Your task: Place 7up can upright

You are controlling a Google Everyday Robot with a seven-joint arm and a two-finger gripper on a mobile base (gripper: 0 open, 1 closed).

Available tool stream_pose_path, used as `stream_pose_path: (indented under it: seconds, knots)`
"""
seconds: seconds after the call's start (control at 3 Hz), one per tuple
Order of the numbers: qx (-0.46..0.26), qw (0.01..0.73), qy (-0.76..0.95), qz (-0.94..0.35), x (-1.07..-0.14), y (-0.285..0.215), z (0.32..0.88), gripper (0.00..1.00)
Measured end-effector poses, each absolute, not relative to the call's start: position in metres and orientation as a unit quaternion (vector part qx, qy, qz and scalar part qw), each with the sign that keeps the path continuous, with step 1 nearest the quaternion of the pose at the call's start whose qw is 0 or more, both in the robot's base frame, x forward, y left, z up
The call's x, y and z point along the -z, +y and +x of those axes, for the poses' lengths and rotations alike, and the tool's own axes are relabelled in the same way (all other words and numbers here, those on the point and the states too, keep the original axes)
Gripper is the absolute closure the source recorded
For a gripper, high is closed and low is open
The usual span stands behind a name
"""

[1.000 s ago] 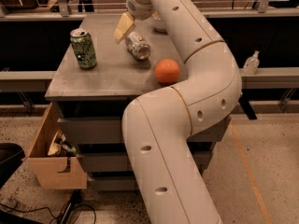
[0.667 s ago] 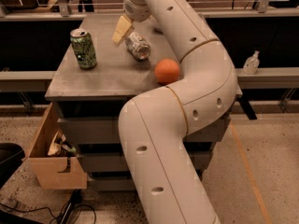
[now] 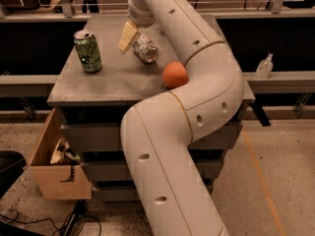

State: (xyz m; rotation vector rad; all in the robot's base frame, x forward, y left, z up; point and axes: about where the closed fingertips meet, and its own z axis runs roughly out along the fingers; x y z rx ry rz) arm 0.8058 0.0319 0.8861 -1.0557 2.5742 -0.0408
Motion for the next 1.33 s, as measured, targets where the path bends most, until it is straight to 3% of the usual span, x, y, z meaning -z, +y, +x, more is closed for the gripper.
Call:
stream_pose_path:
  seconds: [1.33]
  knots:
    - [-0.005,0.179,0.933,-0.313,-0.873,0.033,0.812,0.00]
